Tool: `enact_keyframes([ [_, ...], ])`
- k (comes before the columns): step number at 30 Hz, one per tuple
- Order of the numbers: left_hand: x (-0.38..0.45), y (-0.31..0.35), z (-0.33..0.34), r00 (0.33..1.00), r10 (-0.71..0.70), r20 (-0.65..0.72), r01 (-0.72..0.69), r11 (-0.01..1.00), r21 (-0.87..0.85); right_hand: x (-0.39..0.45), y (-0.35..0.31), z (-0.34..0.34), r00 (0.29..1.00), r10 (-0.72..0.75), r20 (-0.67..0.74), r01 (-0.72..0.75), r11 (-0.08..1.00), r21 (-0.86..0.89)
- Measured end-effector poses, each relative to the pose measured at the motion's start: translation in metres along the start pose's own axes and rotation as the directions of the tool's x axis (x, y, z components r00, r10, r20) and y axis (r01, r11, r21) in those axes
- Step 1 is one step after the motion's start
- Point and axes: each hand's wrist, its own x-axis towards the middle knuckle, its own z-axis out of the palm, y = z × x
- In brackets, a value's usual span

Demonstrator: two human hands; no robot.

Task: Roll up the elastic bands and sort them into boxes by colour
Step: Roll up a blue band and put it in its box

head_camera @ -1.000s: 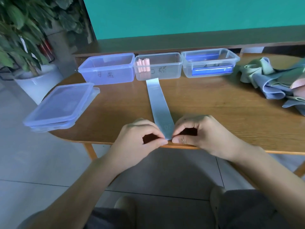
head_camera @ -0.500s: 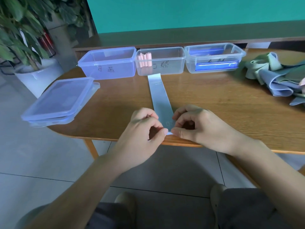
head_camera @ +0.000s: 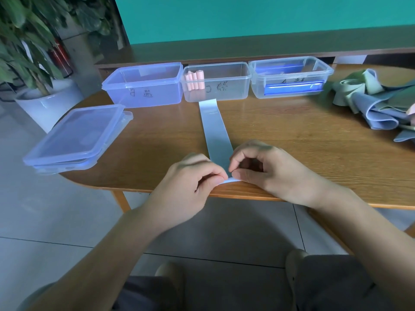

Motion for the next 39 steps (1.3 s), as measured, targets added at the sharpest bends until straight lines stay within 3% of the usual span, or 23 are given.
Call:
enact_keyframes([
  [11, 0.004, 0.003, 0.002, 0.993, -0.115, -0.025, 0.115, 0.993, 0.003, -0.004, 0.001, -0.002, 0.989, -0.131, 0.073, 0.141, 0.98, -0.141],
  [22, 0.007, 0.003, 0.002, 0.992, -0.126, -0.009, 0.126, 0.991, 0.055, -0.001, -0.003, -0.002, 0.999, 0.013, -0.03, -0.017, 0.989, -0.148],
  [31, 0.011, 0.0, 0.002, 0.977, -0.213, -0.024, 0.214, 0.974, 0.077, 0.008, -0.007, -0.005, 0.981, 0.175, -0.088, -0.187, 0.969, -0.16],
  [39, 0.011, -0.001, 0.0, 0.999, -0.042, 0.013, 0.042, 0.999, -0.005, 0.012, -0.007, -0.007, 0.968, 0.231, -0.099, -0.245, 0.953, -0.176],
])
